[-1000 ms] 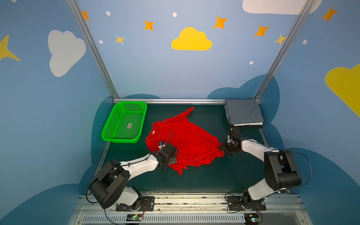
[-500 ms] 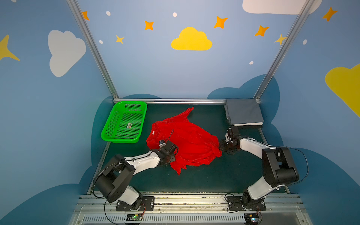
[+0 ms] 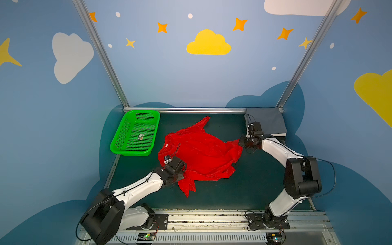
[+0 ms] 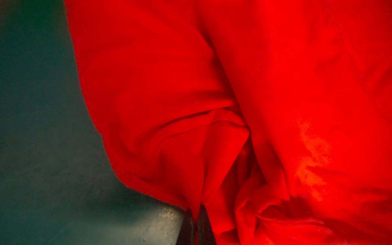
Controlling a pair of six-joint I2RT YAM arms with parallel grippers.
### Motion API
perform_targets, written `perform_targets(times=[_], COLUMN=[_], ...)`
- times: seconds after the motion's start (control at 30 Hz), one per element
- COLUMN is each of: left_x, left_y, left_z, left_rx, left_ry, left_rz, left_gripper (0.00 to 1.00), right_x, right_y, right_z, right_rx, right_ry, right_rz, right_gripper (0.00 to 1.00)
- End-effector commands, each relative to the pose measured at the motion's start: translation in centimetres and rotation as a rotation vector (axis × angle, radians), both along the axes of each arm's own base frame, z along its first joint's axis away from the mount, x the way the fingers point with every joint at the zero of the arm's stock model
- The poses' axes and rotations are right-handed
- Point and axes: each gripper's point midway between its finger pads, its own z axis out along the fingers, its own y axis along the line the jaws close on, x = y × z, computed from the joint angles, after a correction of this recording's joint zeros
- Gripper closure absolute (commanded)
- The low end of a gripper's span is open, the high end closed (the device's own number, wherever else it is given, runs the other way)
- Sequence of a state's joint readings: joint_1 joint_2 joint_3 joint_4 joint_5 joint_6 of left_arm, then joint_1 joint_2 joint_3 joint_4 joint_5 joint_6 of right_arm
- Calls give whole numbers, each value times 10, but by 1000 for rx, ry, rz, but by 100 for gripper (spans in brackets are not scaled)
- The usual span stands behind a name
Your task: Fold and stack the t-shirts
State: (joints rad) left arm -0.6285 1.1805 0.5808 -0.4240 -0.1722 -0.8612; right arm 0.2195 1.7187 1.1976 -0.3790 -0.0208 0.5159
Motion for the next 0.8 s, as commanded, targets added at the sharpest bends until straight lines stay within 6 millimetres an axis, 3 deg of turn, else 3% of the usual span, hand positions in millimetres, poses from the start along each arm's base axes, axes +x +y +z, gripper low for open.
perform_targets(times=[0.0, 0.13, 0.37, 0.53, 0.63, 0.67, 0.7, 0.73, 0.77], left_x=[-10, -15, -20, -24, -24, -23, -22, -22, -21], left_y=[26, 41, 67, 86, 86, 85, 84, 83, 81], left_z=[0, 6, 10, 12, 11, 11, 11, 10, 10], left_rx=[68, 74, 122, 142, 120, 113, 107, 102, 95], left_ry=[1, -8, -46, -51, -57, -58, -58, -54, -51], left_rz=[60, 96, 152, 202, 202, 200, 199, 198, 196], left_gripper=[96, 96, 96, 96, 96, 96, 96, 96, 96], right_x=[18, 48, 116, 152, 168, 170, 170, 168, 164], right_y=[-2, -5, 6, 15, 23, 22, 20, 20, 19], right_z=[-3, 2, 30, 28, 30, 32, 37, 42, 47], right_rx=[-69, -132, -235, -321, -327, -342, -355, -360, -361], right_ry=[-10, -34, -136, -133, -101, -83, -72, -64, -60], right_rz=[6, -5, -3, 25, 69, 64, 64, 75, 78], right_gripper=[100, 100, 100, 100, 100, 79, 26, 11, 5])
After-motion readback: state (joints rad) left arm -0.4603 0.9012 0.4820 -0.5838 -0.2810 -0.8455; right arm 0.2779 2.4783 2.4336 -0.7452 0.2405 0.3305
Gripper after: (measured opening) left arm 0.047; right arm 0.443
